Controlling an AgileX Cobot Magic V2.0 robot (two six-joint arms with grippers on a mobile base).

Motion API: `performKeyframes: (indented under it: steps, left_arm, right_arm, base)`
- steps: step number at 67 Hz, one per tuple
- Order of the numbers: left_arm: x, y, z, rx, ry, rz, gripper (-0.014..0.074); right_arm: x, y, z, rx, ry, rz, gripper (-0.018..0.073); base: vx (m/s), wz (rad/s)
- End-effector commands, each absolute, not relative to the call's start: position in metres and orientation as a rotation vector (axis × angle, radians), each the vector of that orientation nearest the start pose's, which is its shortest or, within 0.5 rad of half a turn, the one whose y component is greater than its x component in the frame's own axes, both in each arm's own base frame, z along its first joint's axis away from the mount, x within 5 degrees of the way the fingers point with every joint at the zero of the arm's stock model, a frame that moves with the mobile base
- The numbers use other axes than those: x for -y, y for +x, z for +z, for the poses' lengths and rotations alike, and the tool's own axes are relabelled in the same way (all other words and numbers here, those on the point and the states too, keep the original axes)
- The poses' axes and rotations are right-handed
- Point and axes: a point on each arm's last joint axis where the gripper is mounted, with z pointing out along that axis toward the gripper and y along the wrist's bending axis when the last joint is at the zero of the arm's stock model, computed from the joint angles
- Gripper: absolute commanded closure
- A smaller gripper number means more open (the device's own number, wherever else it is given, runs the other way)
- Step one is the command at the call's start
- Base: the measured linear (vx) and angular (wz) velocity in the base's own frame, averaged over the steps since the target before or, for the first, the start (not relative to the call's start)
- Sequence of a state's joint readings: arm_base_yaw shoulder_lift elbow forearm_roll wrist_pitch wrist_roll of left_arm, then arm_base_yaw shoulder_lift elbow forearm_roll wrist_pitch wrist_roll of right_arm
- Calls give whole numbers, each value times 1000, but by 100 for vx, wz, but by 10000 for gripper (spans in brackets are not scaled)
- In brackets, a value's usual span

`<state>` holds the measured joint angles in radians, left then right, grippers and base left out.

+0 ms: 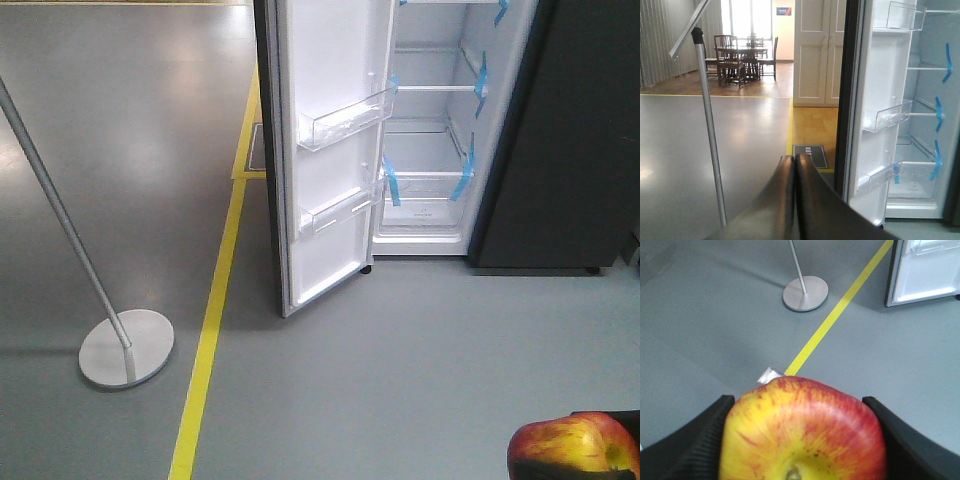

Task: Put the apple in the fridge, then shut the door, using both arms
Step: 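Drive the base up to the open refrigerator door holding the apple, then drive closer to the refrigerator door bins, apple held in right gripper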

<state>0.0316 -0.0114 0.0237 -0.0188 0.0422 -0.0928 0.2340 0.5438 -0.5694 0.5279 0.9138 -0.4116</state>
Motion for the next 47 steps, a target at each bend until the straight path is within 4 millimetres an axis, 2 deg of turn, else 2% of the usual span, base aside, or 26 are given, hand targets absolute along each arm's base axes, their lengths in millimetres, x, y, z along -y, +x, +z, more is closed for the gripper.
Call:
performKeyframes:
  steps: [1,47]
  left_arm:
    - [-2,55,215,-1440,-112,-73,603]
    - [-2,55,215,-1440,-112,-73,603]
  right_arm:
    - [-57,80,309,-2146,-516,570,473]
    - [-57,80,309,-2146,-516,570,473]
  base:
    - [19,-2]
    - [17,-3]
